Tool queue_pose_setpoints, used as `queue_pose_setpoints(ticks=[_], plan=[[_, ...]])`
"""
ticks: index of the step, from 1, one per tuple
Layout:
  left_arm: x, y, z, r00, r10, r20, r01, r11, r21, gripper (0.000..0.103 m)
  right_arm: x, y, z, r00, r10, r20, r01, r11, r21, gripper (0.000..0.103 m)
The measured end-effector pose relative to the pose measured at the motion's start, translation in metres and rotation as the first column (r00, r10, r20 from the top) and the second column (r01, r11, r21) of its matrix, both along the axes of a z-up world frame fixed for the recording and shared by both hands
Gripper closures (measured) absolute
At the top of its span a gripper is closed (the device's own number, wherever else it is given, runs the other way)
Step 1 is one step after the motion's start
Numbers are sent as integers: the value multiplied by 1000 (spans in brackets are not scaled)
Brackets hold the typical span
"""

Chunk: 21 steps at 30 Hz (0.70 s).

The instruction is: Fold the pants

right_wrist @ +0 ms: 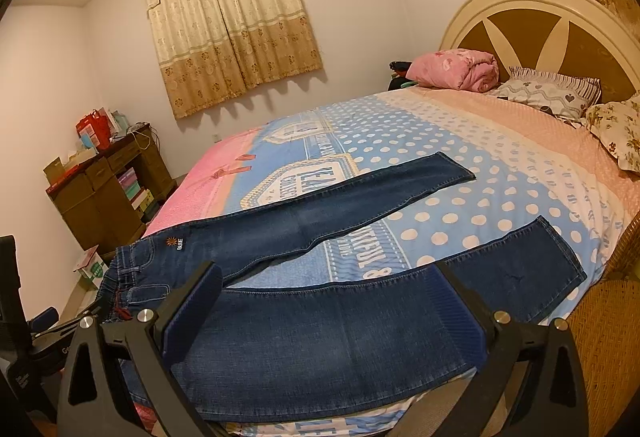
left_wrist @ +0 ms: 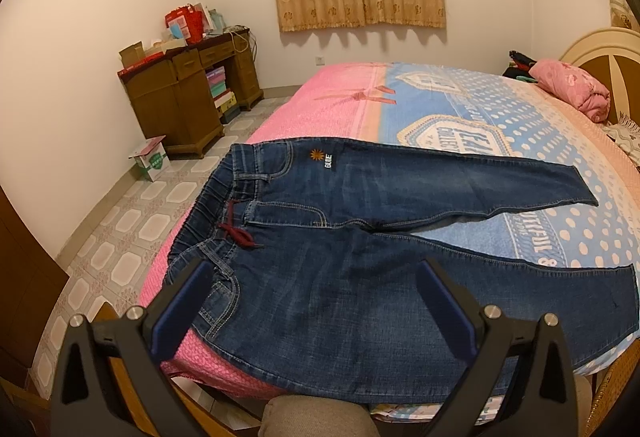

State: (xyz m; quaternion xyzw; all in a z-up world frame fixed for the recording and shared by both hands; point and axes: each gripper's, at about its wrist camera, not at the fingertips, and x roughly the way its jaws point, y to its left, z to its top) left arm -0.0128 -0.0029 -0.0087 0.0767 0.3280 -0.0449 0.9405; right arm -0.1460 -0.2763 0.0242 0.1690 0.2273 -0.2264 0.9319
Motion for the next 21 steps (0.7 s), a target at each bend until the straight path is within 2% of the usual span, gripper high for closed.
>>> queue_pose_setpoints(ticks=[21], plan=[[9, -2, -10, 999, 6, -34, -6, 1000, -2, 0, 3, -8, -5, 1000, -6, -17, 6, 1000, 23, 1]])
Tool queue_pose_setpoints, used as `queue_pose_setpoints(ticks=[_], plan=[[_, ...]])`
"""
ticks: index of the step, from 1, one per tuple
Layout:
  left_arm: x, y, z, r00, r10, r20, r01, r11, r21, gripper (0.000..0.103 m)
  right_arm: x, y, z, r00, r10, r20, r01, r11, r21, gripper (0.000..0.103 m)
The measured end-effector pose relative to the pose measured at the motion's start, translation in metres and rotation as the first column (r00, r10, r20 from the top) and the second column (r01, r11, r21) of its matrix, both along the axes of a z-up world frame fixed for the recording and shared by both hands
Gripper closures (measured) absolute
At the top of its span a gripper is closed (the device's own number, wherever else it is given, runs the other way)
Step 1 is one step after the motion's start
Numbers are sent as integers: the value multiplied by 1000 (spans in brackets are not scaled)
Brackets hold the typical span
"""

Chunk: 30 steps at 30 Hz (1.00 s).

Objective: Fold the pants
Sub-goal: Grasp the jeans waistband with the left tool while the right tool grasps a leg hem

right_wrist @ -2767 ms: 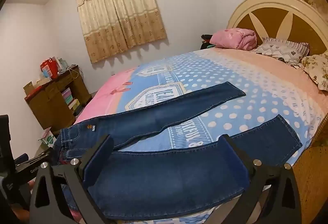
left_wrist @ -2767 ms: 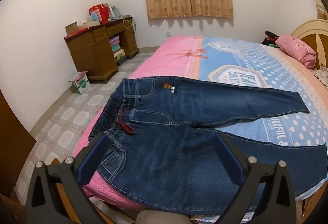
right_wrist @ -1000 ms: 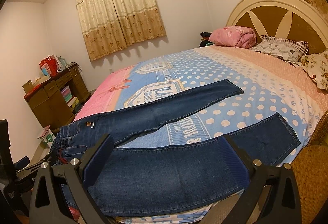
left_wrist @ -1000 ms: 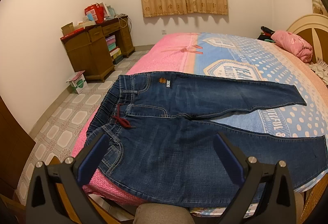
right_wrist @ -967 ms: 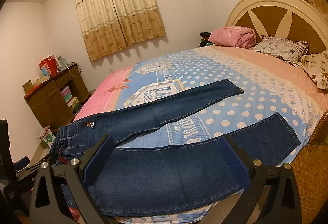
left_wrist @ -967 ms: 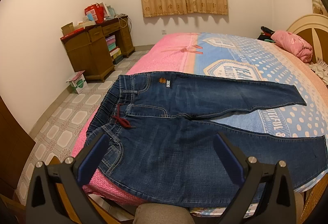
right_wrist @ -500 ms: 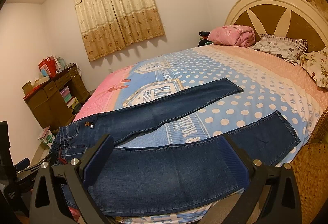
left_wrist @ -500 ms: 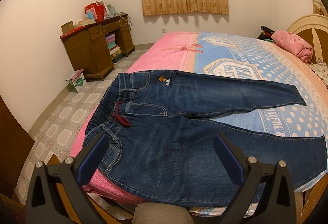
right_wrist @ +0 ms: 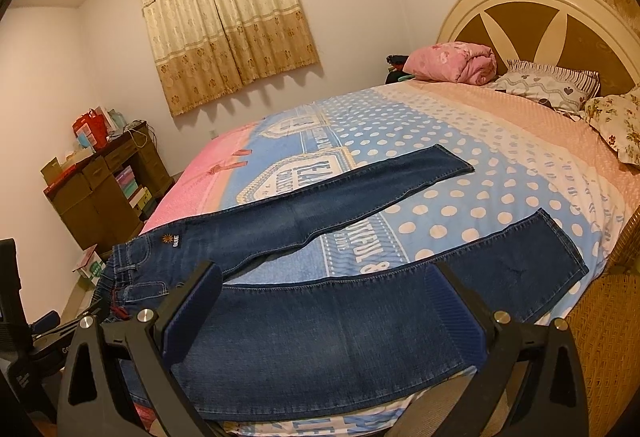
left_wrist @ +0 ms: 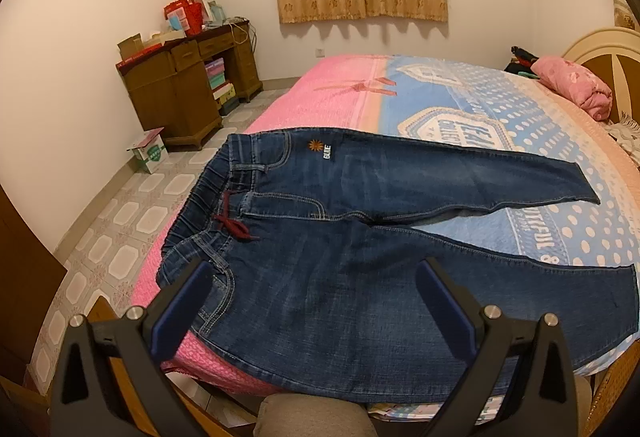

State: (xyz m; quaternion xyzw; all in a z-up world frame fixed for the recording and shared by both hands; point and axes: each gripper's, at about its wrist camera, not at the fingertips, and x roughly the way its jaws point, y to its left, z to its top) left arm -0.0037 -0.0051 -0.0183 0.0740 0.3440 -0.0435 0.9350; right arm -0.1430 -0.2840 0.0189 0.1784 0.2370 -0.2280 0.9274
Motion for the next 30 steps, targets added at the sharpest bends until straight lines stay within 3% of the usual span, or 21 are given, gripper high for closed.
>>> queue_pose_setpoints(ticks=[9, 18, 23, 25, 27, 30], plan=[[10, 2, -18, 999, -14, -30, 14, 1000, 18, 0, 9, -9, -12, 999, 10, -39, -10, 1000, 0, 1], [56, 24, -61, 989, 9, -147, -3, 999, 41, 1, 28, -60, -50, 987, 21, -159, -18, 1000, 16, 1], [110, 17, -44, 991, -22, -132, 29, 999, 46, 1, 63, -103, -57, 978, 72, -194, -64, 997, 49, 2], [139, 15, -35, 993, -18, -121, 21, 999, 25, 1, 77, -118, -55, 976, 70, -206, -62, 997, 48, 9], [176, 14, -27, 993, 11, -118, -12, 1000, -5, 1, 91, -129, -53, 975, 68, -210, -60, 997, 46, 11], [246, 8, -24, 979, 129, -159, -138, 989, -53, 1, 108, -137, -54, 979, 64, -192, -58, 998, 36, 11]])
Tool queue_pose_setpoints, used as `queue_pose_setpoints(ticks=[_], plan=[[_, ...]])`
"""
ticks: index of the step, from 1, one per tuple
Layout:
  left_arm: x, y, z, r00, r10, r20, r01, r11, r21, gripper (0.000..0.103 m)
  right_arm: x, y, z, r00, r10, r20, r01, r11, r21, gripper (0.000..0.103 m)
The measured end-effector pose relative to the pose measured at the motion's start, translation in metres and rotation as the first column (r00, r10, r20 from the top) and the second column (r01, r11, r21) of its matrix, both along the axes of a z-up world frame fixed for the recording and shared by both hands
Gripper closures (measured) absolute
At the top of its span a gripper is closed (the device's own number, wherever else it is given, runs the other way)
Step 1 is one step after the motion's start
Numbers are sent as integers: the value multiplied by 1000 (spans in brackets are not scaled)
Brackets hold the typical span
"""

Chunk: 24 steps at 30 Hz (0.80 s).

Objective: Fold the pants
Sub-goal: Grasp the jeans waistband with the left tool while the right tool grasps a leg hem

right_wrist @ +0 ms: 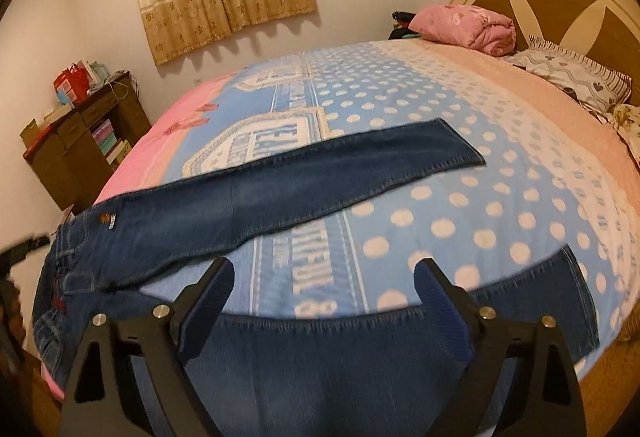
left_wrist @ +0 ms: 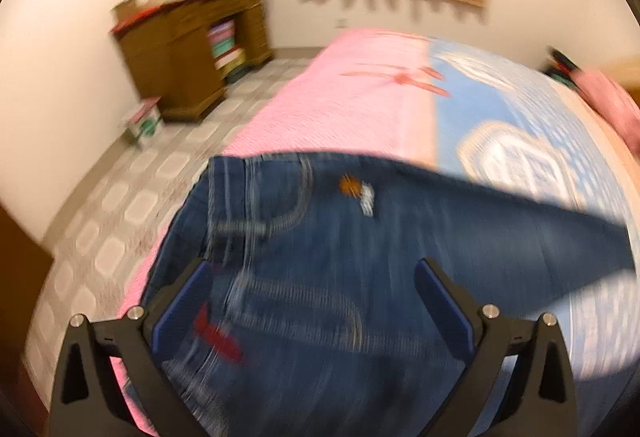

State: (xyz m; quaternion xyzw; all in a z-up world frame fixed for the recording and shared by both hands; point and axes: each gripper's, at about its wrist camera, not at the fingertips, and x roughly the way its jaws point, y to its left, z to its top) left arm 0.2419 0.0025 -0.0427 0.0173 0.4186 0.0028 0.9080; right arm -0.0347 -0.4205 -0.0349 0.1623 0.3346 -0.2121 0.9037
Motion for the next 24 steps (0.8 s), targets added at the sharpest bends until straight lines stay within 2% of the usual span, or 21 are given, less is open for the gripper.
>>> queue_pose_setpoints(ticks=[3, 4, 6, 9, 10, 11, 14, 16, 19, 20, 22, 24], plan=[[62, -1, -9, 984, 151, -95, -158, 985, -65, 1, 16, 3, -15, 1000, 2, 1, -2, 999, 33, 11], [89, 0, -17, 962, 229, -146, -243, 966, -89, 1, 21, 5, -20, 1000, 8, -4, -8, 999, 52, 11], [117, 1, -31, 923, 329, -202, -354, 929, -104, 5, 32, 8, -37, 999, 31, -21, -29, 995, 96, 11], [155, -2, -52, 837, 491, -240, -519, 852, -68, 9, 39, 12, -54, 998, 45, -35, -41, 993, 112, 11], [166, -5, -61, 794, 558, -243, -580, 814, -26, 9, 40, 13, -59, 998, 49, -39, -45, 992, 114, 11], [173, -8, -67, 762, 599, -246, -617, 787, 2, 9, 41, 13, -64, 998, 54, -44, -49, 992, 114, 11], [189, -16, -83, 688, 679, -255, -689, 722, 66, 10, 44, 11, -76, 996, 63, -69, -55, 993, 106, 11], [196, -18, -95, 632, 725, -273, -736, 672, 80, 10, 44, 7, -81, 996, 58, -72, -50, 992, 113, 11], [201, -12, -117, 562, 760, -326, -781, 618, 94, 10, 46, -3, -88, 997, 41, -70, -30, 988, 152, 11], [200, -12, -121, 559, 767, -316, -788, 610, 86, 10, 46, -6, -91, 997, 35, -69, -24, 986, 163, 11], [203, -15, -121, 580, 763, -284, -778, 622, 83, 15, 47, -10, -95, 997, 30, -68, -18, 985, 174, 11], [201, -19, -118, 623, 735, -268, -755, 655, 41, 36, 48, -12, -97, 997, 31, -71, -18, 984, 175, 11]])
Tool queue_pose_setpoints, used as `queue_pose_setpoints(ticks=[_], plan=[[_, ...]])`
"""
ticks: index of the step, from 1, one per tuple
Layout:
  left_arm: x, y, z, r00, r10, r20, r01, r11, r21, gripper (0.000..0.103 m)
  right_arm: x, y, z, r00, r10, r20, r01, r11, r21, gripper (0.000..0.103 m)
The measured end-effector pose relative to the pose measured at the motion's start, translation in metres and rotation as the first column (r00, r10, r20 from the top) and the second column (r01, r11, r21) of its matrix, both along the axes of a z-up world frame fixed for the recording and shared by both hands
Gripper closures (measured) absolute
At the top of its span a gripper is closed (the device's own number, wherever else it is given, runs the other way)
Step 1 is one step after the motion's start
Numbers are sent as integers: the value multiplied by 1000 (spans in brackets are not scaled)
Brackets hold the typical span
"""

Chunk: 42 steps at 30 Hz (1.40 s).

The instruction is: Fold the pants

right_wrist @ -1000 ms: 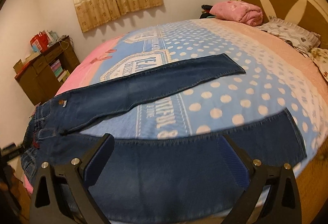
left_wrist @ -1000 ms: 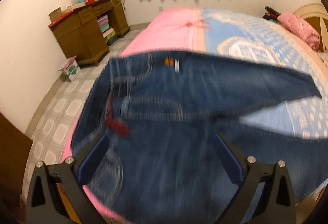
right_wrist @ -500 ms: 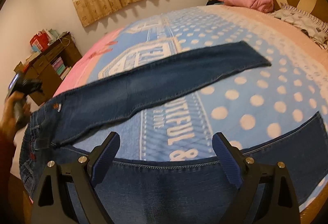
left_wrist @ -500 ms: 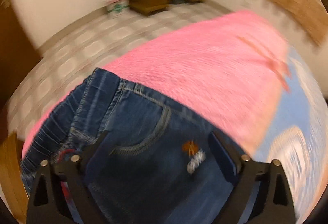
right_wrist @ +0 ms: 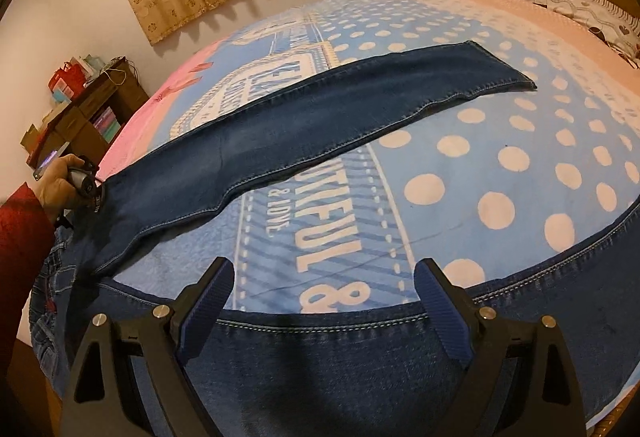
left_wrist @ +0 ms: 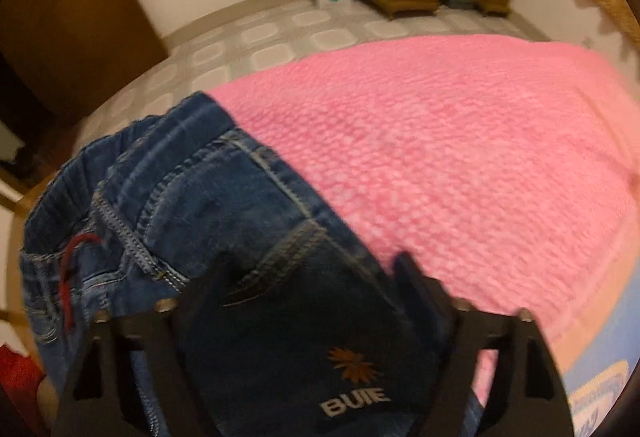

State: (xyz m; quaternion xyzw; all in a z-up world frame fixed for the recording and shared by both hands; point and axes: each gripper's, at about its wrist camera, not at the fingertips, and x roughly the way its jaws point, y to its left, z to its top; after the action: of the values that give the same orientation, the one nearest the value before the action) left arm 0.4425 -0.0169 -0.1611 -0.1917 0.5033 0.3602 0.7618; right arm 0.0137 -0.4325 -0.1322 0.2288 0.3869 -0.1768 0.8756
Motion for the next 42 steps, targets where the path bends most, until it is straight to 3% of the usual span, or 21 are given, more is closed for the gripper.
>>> queue_pose_setpoints(ticks=[1, 3, 6, 8, 12, 16, 18, 21, 26, 31, 35, 38, 42], plan=[[-2, -1, 3, 1000, -14, 12, 15, 1000, -1, 42, 0, 0, 0, 1000, -3, 2, 3, 1000, -1, 11], [-12, -5, 9, 998, -40, 37, 41, 999, -10, 72, -2, 1, 4, 1000, -13, 9, 13, 1000, -15, 11], [-26, 1, 19, 993, -75, 91, 79, 996, -46, 86, -9, 0, 13, 999, -35, 31, 36, 999, -33, 11], [-35, 8, 23, 984, -122, 129, 131, 990, -60, 89, -14, -2, 18, 998, -48, 39, 49, 998, -38, 11], [-71, 7, 42, 947, -212, 242, 233, 971, -59, 90, -24, -7, 30, 996, -73, 50, 75, 996, -46, 11], [-122, -3, 68, 874, -324, 361, 351, 936, -9, 90, -27, -33, 40, 992, -113, 62, 114, 993, -9, 11], [-147, 5, 71, 845, -342, 411, 384, 923, -22, 90, -22, -60, 47, 985, -150, 85, 148, 989, 26, 11], [-184, 21, 68, 816, -345, 464, 421, 905, -67, 91, 0, -109, 50, 974, -206, 97, 195, 974, 112, 11], [-223, 24, 68, 758, -375, 534, 456, 890, -24, 91, 63, -193, 43, 953, -300, 49, 283, 934, 218, 11], [-231, 18, 54, 736, -414, 536, 468, 883, 40, 91, 148, -257, 28, 927, -374, -37, 372, 899, 232, 19], [-243, 17, 45, 718, -425, 551, 462, 883, 79, 91, 201, -273, -1, 910, -387, -146, 412, 876, 252, 20], [-251, 16, 40, 704, -442, 557, 460, 880, 117, 90, 227, -277, -26, 858, -465, -217, 510, 818, 266, 20], [-251, 16, 31, 706, -453, 544, 462, 877, 131, 91, 252, -271, -33, 790, -537, -295, 589, 798, 125, 17]])
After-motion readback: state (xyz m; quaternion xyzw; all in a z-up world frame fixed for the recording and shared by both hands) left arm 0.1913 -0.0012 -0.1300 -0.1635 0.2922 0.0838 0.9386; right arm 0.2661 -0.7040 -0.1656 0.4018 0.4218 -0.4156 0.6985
